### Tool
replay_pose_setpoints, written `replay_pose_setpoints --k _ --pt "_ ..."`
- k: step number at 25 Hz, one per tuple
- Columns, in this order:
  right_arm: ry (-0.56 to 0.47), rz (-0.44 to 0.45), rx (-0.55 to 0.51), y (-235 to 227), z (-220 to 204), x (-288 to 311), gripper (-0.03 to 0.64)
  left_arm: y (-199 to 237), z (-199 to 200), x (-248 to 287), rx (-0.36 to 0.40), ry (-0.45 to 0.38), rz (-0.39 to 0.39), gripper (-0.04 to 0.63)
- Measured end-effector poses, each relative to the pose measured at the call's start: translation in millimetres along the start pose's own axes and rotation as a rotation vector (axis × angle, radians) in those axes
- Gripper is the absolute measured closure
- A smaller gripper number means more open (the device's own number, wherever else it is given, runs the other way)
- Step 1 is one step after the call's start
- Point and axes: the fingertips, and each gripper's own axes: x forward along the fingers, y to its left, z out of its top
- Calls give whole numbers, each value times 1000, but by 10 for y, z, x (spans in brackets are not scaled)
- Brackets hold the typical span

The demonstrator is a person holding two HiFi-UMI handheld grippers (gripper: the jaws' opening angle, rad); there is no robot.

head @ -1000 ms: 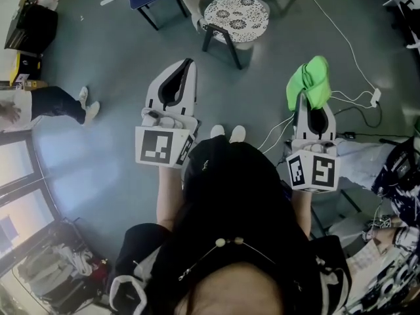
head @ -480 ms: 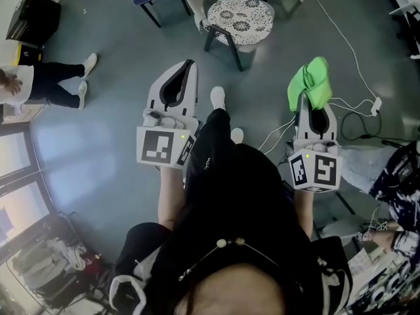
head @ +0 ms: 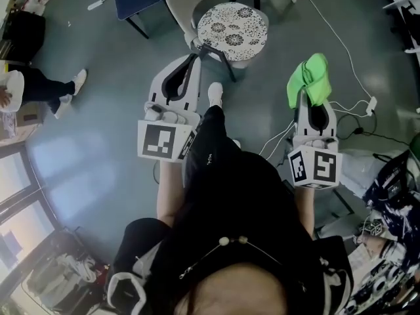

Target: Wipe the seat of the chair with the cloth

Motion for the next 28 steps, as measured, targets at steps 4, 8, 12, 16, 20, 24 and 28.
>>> replay_pose_setpoints --k 4,8,12,16,20,24,28 --pt "21 -14 -3 -90 114 714 571 432 -56 619 20 7 -13 588" --pt "57 -23 -13 -129 165 1344 571 849 -94 1103 18 11 -19 588" --pt "105 -16 -49 -146 153 1819 571 1129 -249 1509 29 24 -35 588" --pt "161 37 -64 -50 97 2266 571 1436 -465 1875 53 45 -58 588" --pt "285 160 27 -51 -165 2662 571 1652 -693 2197 91 64 -24 588" --pt "386 270 119 -30 -431 3039 571 1749 -809 2232 57 71 28 588" --pt "506 363 268 24 -961 3706 571 1815 -1114 2365 29 76 74 588"
